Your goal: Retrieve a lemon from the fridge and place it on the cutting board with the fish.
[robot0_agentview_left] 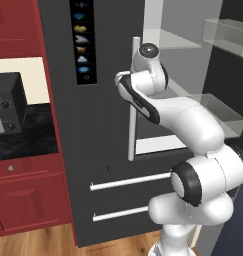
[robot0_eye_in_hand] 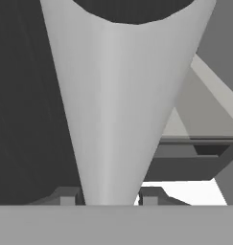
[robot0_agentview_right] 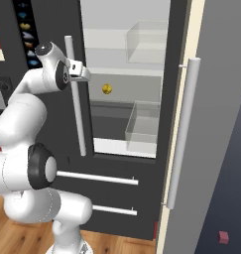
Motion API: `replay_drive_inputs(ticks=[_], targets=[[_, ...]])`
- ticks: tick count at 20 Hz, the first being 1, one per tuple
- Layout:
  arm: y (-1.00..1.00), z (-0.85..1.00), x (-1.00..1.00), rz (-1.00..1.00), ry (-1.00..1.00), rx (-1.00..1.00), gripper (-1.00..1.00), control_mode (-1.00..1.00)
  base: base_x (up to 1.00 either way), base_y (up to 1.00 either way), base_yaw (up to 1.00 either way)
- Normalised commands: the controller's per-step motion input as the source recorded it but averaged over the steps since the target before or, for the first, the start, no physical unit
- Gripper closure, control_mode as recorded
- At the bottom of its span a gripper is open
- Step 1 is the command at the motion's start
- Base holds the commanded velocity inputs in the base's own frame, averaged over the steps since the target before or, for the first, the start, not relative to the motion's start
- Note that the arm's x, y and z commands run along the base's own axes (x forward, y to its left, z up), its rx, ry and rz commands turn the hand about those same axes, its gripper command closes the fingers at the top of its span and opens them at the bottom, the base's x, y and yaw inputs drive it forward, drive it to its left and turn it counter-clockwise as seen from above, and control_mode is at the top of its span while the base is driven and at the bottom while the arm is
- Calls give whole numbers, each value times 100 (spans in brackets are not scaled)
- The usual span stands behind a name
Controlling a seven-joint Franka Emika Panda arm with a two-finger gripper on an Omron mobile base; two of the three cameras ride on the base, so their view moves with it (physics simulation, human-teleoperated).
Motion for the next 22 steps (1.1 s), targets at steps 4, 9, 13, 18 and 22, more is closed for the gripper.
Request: replay_drive_inputs(ticks=[4,9,13,18,22], targets=[[4,0,-6,-8,-8,0,100,-100,0,0,0],[17,6,-38,-11,-5,0,100,-100,0,0,0],[31,24,-77,-16,0,-3,100,-100,0,0,0],[34,27,-87,-17,0,-5,100,-100,0,0,0],[25,4,-100,-15,0,-3,100,-100,0,0,0]])
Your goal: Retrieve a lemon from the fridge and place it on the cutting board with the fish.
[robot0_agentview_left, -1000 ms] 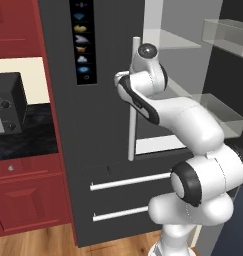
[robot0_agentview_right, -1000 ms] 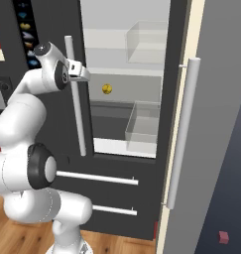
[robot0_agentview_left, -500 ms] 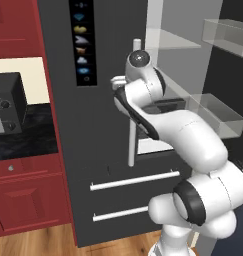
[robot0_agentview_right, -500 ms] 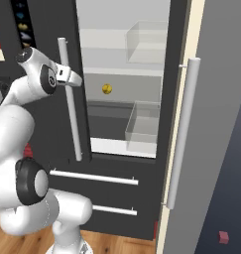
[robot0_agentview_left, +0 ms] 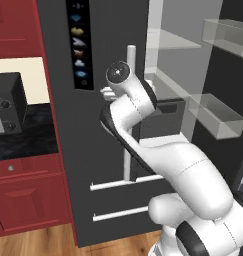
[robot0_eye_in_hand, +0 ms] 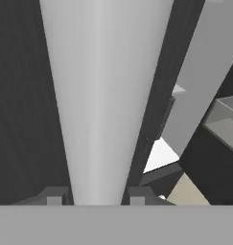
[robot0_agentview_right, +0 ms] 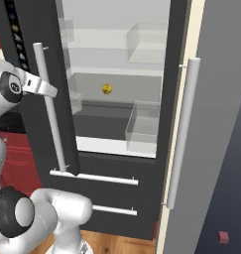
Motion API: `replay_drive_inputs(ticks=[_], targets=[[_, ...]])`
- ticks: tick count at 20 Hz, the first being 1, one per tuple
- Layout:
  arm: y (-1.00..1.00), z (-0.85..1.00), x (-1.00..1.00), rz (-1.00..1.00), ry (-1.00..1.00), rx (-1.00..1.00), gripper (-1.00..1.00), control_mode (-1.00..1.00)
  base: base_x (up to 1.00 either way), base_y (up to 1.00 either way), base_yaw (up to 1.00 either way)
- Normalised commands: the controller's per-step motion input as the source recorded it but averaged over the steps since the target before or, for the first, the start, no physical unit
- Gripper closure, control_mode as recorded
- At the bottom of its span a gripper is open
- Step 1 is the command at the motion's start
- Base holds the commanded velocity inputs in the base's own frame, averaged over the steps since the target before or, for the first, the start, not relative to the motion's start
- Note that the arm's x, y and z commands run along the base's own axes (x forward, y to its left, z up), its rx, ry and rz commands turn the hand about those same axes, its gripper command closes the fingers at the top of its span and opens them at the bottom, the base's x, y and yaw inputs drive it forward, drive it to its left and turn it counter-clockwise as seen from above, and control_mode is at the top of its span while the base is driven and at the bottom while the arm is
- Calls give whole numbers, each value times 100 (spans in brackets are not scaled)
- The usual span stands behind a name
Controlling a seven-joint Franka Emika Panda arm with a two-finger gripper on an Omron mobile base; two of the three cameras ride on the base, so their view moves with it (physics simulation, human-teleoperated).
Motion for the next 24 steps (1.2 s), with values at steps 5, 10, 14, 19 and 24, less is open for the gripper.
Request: replay_drive_inputs(ticks=[5,10,14,19,24], targets=[[45,23,-89,-15,0,-9,100,-100,0,0,0],[43,5,-43,-12,4,-14,100,-100,0,0,0],[34,1,-14,-13,1,-9,100,-100,0,0,0],[23,0,-9,-10,0,-3,-100,-100,0,0,0],[9,0,-1,0,0,0,-100,-100,0,0,0]])
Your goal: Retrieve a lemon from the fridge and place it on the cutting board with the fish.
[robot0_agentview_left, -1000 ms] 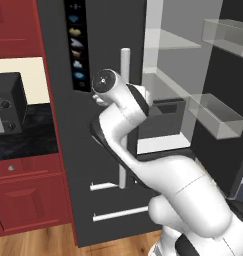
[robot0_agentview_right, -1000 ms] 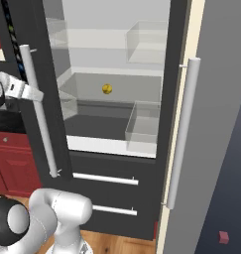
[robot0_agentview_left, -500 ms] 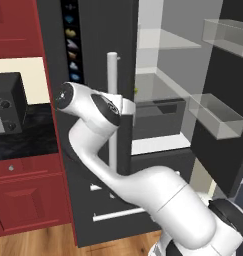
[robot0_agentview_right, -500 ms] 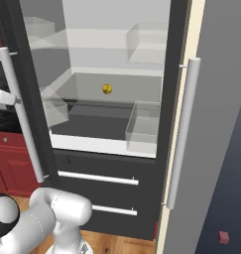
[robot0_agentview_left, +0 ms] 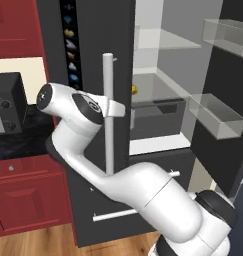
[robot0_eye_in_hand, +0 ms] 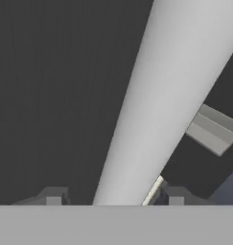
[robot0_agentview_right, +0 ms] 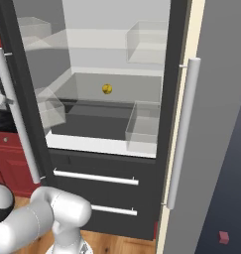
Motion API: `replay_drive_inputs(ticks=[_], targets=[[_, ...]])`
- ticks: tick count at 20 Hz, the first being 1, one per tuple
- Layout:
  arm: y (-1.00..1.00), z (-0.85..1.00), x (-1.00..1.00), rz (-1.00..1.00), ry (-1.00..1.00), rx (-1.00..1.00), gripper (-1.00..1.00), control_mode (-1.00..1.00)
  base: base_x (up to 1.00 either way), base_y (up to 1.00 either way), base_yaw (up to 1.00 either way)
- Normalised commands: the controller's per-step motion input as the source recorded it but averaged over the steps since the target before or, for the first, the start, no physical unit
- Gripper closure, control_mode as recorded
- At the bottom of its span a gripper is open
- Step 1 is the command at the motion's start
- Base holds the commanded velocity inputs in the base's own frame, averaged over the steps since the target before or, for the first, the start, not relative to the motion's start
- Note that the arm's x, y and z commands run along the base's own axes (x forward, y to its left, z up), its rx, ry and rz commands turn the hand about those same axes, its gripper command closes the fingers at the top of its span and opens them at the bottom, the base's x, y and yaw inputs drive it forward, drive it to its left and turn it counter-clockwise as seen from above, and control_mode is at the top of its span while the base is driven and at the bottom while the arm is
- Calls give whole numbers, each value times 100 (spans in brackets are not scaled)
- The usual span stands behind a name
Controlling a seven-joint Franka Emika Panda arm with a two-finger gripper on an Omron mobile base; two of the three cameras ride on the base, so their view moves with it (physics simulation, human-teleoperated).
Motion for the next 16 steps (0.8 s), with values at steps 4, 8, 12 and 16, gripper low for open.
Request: replay_drive_inputs(ticks=[4,8,12,16], targets=[[8,0,-40,0,0,-1,-100,-100,0,0,0],[-3,0,-96,0,0,0,-100,-100,0,0,0],[-51,5,-92,0,0,6,-100,-100,0,0,0],[-97,5,-60,0,-5,28,-100,-100,0,0,0]])
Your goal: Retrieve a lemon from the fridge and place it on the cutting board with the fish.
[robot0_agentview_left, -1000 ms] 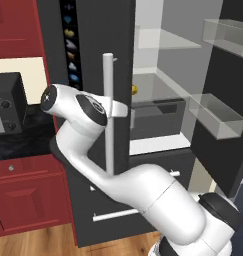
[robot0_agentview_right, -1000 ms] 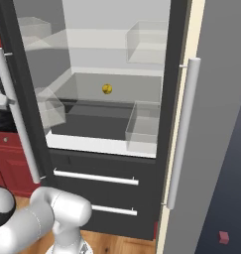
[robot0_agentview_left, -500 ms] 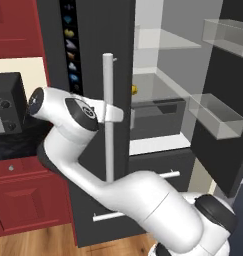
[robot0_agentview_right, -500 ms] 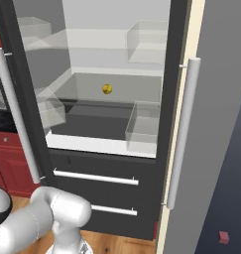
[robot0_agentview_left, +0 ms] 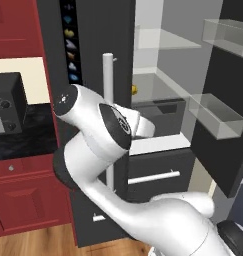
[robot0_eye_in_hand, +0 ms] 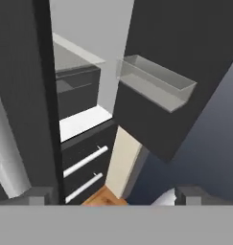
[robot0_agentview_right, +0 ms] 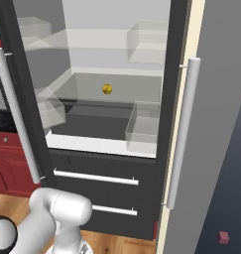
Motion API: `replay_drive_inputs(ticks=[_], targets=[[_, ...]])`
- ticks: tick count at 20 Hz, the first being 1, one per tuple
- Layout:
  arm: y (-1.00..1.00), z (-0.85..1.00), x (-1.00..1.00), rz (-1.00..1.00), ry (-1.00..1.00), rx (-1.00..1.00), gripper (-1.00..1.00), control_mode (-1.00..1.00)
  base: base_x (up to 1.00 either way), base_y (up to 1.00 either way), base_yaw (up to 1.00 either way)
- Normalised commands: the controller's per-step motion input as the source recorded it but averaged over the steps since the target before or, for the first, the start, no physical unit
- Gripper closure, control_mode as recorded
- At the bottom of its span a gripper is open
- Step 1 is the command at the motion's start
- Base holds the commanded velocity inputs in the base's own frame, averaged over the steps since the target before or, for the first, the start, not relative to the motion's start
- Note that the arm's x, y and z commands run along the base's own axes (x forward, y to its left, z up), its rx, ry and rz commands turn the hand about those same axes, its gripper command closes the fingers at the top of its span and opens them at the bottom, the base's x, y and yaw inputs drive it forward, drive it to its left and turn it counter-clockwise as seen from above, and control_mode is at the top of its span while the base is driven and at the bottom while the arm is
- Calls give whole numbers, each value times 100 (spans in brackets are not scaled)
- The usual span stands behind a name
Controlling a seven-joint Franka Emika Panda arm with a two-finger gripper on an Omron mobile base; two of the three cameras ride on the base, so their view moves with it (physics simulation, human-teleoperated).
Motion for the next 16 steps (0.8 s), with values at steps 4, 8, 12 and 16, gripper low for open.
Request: replay_drive_inputs(ticks=[4,8,12,16], targets=[[-99,0,-7,0,-1,21,-100,-100,0,0,0],[-95,-12,48,0,-3,55,-100,-100,0,0,0],[-88,-41,89,0,4,47,-100,-100,0,0,0],[-54,-38,80,6,8,39,-100,-100,0,0,0]])
